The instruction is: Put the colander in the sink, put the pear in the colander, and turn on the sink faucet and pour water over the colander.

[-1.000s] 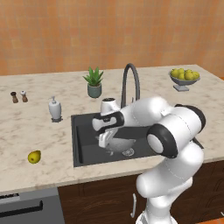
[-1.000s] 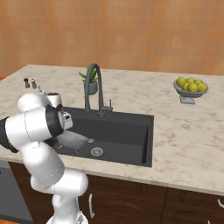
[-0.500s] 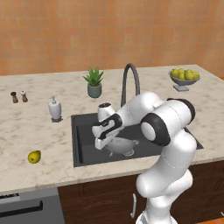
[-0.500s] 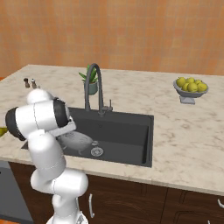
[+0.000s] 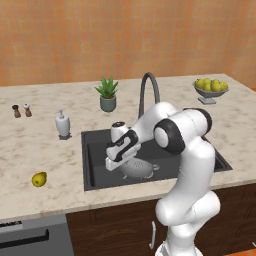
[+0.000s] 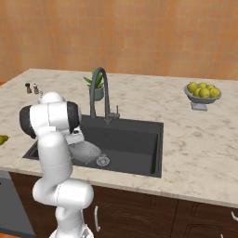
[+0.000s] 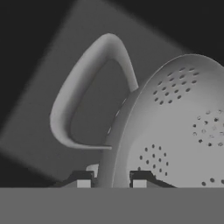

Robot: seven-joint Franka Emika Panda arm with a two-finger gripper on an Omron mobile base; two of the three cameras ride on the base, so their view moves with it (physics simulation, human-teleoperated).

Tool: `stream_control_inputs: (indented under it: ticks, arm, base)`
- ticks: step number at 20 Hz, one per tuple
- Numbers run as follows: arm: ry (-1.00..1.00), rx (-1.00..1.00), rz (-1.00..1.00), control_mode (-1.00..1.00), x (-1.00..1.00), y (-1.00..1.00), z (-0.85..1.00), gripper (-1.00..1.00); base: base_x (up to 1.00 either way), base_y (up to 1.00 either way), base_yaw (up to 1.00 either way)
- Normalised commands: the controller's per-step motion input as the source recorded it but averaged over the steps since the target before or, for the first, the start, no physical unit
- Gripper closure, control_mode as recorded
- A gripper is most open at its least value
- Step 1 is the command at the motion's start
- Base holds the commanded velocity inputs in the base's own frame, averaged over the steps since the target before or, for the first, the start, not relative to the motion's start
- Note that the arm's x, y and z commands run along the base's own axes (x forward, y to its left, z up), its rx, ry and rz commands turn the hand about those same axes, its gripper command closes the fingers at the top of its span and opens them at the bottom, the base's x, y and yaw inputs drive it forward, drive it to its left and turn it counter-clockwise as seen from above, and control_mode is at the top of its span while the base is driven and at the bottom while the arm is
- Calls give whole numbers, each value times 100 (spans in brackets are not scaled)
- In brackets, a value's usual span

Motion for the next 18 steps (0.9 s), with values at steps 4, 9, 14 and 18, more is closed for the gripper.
stream_control_inputs:
  ticks: [4,9,14,18]
  arm:
    - [0,0,-10,-100,36,4,-39,100]
    - [0,-3,-6,-100,32,15,-39,100]
    - [0,-2,-7,-100,28,17,-35,100]
    - [0,0,-6,-100,12,5,-30,100]
  base:
    - [0,0,0]
    - [0,0,0]
    - [0,0,0]
    - [0,0,0]
